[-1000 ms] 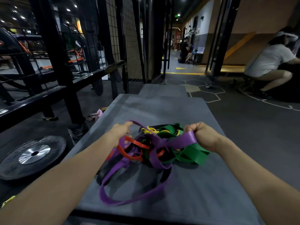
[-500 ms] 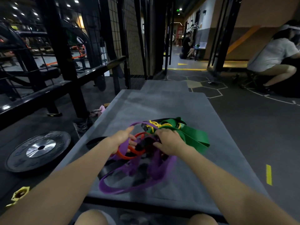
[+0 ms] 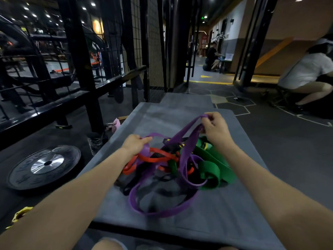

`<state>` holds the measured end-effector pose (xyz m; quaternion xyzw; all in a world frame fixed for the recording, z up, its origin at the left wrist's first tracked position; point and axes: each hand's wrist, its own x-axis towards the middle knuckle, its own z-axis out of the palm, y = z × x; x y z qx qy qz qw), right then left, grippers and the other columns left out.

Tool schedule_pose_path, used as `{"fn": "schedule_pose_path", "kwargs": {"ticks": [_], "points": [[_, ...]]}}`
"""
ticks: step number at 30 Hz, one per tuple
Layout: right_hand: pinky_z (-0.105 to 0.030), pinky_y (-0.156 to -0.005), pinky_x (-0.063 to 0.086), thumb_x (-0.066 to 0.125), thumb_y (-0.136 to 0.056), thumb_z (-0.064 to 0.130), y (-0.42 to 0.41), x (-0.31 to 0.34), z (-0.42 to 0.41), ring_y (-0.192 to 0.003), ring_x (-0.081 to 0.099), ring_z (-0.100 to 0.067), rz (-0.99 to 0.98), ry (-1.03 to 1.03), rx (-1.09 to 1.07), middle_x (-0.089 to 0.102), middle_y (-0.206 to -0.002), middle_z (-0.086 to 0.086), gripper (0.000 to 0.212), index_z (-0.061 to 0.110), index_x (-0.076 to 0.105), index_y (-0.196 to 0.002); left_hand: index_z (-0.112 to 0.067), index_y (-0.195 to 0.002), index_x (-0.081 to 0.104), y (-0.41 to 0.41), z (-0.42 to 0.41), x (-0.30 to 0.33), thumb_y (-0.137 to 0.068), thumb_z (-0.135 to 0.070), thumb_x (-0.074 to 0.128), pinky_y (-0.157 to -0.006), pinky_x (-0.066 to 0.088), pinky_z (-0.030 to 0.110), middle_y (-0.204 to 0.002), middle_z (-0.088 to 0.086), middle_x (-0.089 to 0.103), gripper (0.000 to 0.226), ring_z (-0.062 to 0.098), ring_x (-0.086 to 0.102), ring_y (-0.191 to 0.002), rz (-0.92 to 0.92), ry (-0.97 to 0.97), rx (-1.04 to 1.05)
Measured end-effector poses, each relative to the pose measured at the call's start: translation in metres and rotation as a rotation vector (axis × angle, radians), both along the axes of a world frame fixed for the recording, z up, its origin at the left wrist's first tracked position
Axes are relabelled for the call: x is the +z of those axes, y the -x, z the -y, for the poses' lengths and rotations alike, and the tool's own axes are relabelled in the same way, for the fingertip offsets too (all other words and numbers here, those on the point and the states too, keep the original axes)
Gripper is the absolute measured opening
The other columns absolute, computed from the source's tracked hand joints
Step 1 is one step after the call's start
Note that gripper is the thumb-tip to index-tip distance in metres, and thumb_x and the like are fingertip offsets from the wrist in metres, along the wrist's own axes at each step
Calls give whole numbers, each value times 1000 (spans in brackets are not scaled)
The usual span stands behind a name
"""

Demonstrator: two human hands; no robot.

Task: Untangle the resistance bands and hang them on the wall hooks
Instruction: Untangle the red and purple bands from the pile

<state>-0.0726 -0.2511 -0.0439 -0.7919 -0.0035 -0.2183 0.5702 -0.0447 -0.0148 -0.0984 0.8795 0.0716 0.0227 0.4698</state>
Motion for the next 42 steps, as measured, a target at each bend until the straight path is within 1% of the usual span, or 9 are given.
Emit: {"fn": "schedule_pose_path", "kwargs": {"ticks": [7, 13, 18, 23, 25, 28, 34, 37, 42], "points": [[-14, -53, 50, 43, -96, 6, -3, 13, 29, -51, 56, -3, 103, -468, -99, 54, -74, -5, 9, 9, 49, -89, -13, -56, 34, -12, -6, -1, -85, -27, 67, -44, 22, 28, -51, 7, 33, 46, 21, 30, -44, -33, 19, 26], [-14, -53, 50, 42, -95, 4, -6, 41, 49, -45, 58, 0, 231, -626, -156, 54, -75, -6, 10, 6, 50, -90, -13, -61, 42, -10, -22, 0, -65, -10, 83, -52, 37, 22, -62, 2, 46, 41, 16, 42, -59, -35, -48, 67], [-15, -56, 51, 44, -95, 6, -5, 42, 60, -61, 58, -8, 224, -587, -150, 56, -80, -5, 9, 4, 49, -103, -9, -113, 53, -1, -14, 6, -59, -14, 87, -90, 46, 30, -112, 8, 50, 64, 21, 54, -105, -39, -230, -131], [-13, -55, 50, 42, -96, 4, 3, 37, 59, -55, 59, -4, 218, -622, -85, 53, -81, -7, 9, 2, 48, -104, -5, -132, 44, 27, 69, -11, -88, -7, 59, -96, 42, 22, -131, 11, 54, 47, 21, 52, -119, 73, -131, -496], [-13, -54, 50, 41, -96, 2, 7, 46, 70, -48, 57, -3, 251, -643, -120, 53, -78, -8, 8, 3, 48, -99, -7, -128, 50, 25, 88, -22, -88, -10, 60, -99, 43, 28, -124, 9, 60, 41, 22, 56, -116, 72, -181, -529], [-16, -51, 50, 45, -94, 3, 20, 50, 89, -49, 57, -3, 186, -408, -231, 56, -79, -7, 14, 2, 52, -106, 0, -106, 65, 15, 89, -5, -83, -15, 68, -65, 39, 14, -92, 11, 64, 27, 20, 59, -89, 187, -213, -410], [-26, -71, 49, 70, -76, -3, 41, 18, 46, -76, 55, -21, -118, 285, 23, 59, -83, -9, 30, -2, 61, -105, -14, -86, 58, 13, 78, 109, -88, -10, 61, -43, 45, 12, -71, 1, 61, 6, -3, 59, -46, 227, 420, -260], [-7, -57, 40, 71, -77, 1, 48, 25, 9, -74, 52, -16, -97, 246, 276, 59, -84, -10, 33, -4, 60, -107, -17, -83, 56, 17, 95, 135, -88, -12, 62, -52, 49, 17, -69, -4, 63, 9, 3, 60, -56, 237, 514, -272], [-29, -51, 42, 65, -86, 23, 33, 25, -12, -48, 51, -14, -86, 102, 180, 50, -60, -2, 23, 15, 49, -71, -13, -85, 59, 33, 123, 151, -89, -11, 60, -48, 51, 15, -59, -6, 68, 4, 1, 62, -50, 240, 723, -371]]}}
